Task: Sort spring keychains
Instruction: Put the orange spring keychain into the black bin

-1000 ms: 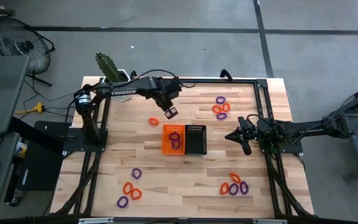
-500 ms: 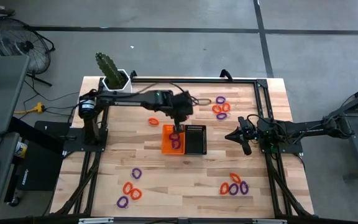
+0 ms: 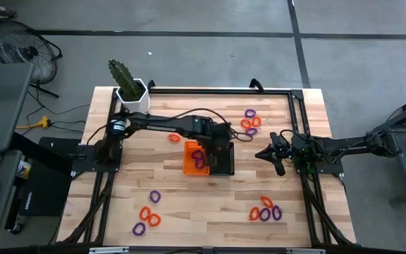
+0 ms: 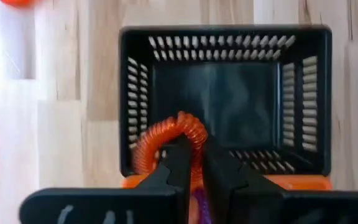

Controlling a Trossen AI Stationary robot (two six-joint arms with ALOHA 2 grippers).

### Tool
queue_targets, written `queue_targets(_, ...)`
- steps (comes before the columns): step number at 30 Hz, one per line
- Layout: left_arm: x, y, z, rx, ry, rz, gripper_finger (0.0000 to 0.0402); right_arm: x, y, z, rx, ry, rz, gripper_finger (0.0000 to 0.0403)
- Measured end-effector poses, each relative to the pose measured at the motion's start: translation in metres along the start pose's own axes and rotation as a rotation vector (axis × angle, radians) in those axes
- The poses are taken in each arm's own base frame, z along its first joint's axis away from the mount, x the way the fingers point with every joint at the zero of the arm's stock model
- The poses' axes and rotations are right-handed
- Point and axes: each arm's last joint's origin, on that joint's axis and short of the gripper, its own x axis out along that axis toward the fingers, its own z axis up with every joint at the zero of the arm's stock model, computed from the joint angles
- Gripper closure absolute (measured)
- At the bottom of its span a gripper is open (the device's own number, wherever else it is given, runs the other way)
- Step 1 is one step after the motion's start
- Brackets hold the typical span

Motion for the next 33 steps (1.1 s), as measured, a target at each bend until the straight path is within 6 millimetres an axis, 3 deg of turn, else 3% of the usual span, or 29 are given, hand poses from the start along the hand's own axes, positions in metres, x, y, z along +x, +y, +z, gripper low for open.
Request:
queue_targets(7, 0.024, -0.010, 0.014, 0.022, 0.027, -0.009, 0.0380, 0.000, 0.000, 0.000, 0.000, 0.000, 0.000, 0.0391)
queue_targets(13, 0.023, -0.013, 0.014, 0.029, 0.040, -0.012, 0.0380, 0.000, 0.000, 0.000, 0.000, 0.000, 0.000, 0.0391)
queue_targets(18, 0.034, -0.013, 0.012, 0.026, 0.064, -0.012, 0.0377, 0.000, 0.000, 0.000, 0.000, 0.000, 0.000, 0.0391)
queue_targets(28, 0.032, -0.012, 0.013, 0.025, 0.055, -0.010, 0.0305, 0.000, 0.000, 0.000, 0.000, 0.000, 0.000, 0.0391)
queue_targets(33, 0.029, -0.005, 0.008, 0.011, 0.095, -0.010, 0.0296, 0.000, 0.000, 0.000, 0.000, 0.000, 0.000, 0.0391)
